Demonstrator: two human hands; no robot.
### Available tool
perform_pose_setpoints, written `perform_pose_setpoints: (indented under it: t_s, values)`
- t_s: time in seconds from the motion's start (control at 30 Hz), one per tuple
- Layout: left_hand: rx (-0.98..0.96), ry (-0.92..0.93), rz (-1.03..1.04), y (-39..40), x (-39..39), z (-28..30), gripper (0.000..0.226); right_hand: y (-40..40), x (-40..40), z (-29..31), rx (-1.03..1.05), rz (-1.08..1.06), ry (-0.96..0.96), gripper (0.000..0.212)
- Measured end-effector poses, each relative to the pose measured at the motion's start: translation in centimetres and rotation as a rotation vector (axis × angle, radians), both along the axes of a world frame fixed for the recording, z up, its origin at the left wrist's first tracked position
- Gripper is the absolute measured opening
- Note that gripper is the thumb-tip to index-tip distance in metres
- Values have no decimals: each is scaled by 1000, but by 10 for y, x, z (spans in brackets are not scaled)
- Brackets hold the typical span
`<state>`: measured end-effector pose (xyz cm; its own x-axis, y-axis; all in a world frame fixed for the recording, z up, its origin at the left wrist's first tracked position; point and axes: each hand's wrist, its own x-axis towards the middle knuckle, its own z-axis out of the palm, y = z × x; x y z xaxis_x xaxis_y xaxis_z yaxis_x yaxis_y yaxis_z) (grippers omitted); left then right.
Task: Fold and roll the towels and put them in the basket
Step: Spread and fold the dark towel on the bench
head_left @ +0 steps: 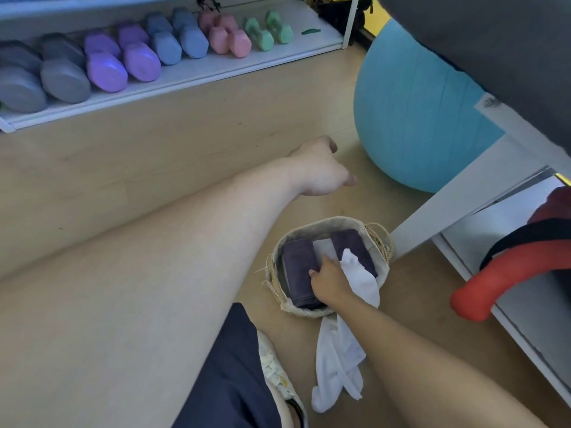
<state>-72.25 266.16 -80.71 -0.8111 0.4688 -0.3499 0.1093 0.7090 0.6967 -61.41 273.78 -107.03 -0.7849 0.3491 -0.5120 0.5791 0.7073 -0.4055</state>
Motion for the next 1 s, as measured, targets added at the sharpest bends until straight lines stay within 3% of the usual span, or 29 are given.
perform_pose_setpoints:
  t_s: [0.1,0.23,0.33,0.53,0.83,0.87,0.93,1.0]
  values:
    - [-31,44,-9,-1,1,1,75,-11,8,4,291,200,246,59]
    - [-66,75,-16,-2,2,2,73,-28,9,2,376,470,197,69]
    - [-78,81,-27,-2,4,-1,72,-32,4,-14,336,457,160,68]
    - [-73,23,-35,-1,0,-7,69,-26,-12,-27,8,160,110,90]
    - [-127,55,-110,12,2,-5,67,-12,-26,-25,108,481,-77,97]
    - [-133,66,-124,14,4,-3,67,-6,-26,-18,109,486,-28,92]
    - [-148,76,-154,19,7,0,69,7,-18,-4,161,369,258,72]
    - [-159,76,-177,23,10,4,69,21,3,2,230,44,521,52]
